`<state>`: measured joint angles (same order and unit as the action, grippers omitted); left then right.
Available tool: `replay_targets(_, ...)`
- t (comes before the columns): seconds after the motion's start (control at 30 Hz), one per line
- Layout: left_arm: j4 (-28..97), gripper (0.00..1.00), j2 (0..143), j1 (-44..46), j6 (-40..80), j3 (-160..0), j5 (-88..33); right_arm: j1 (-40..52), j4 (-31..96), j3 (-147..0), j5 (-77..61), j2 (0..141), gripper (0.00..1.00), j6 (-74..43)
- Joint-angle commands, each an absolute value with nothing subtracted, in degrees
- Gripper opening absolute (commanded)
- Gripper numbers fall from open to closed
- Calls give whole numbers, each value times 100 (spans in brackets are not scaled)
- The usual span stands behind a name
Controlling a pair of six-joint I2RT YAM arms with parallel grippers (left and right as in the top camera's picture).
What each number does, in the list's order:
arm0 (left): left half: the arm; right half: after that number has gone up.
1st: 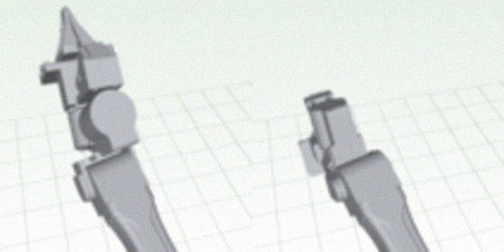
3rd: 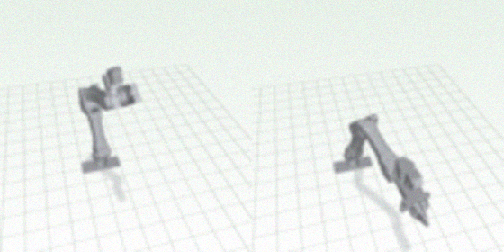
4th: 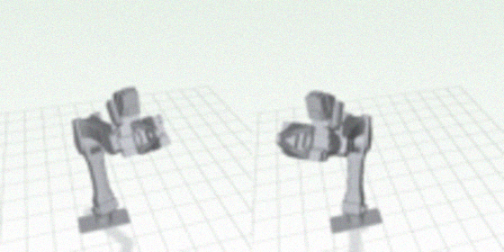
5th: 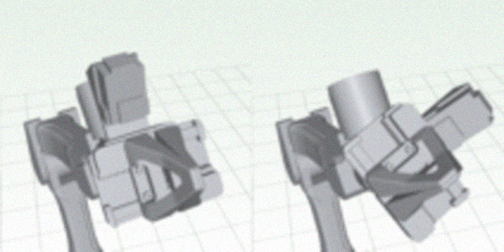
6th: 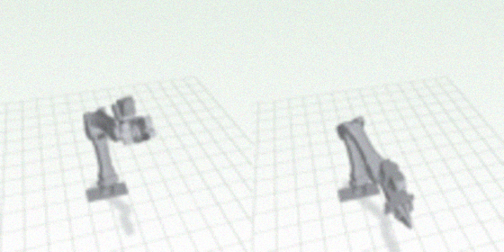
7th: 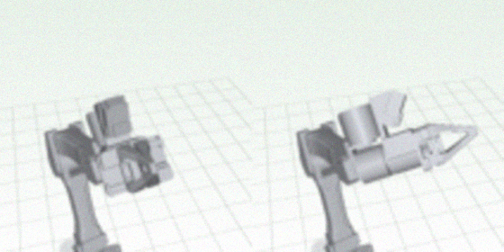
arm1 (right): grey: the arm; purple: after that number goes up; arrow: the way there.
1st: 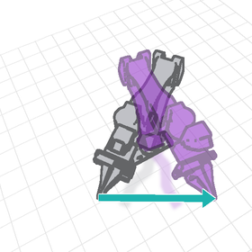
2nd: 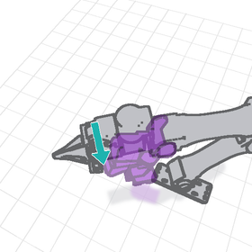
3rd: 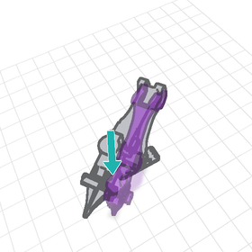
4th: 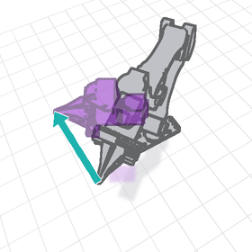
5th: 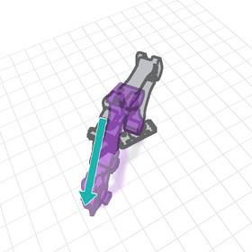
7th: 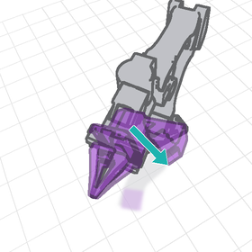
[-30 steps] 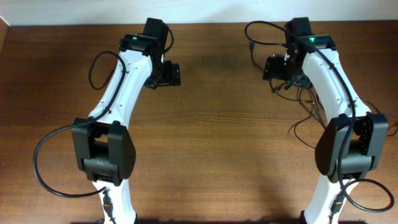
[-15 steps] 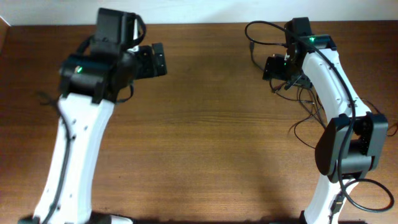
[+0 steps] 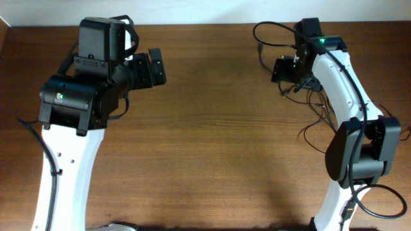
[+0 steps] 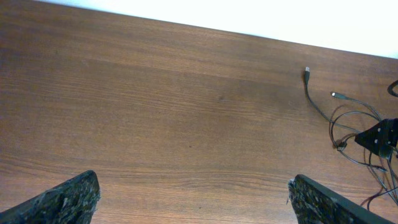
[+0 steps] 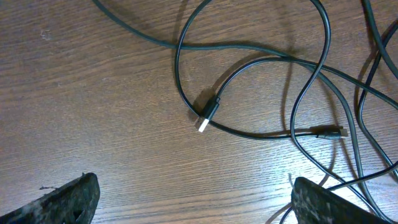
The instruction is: Untangle cables
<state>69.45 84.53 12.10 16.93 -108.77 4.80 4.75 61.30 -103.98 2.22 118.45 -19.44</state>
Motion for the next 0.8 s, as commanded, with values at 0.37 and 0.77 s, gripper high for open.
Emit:
replay_targets(0.37,7983,99,8315,1599,1780,-10422,777,484,6130,-10405,193,11863,99,-1938)
replay_targets(0.77,2961,99,6834,1684,1778,-5618,550,484,6130,-10405,193,11863,98,-1935)
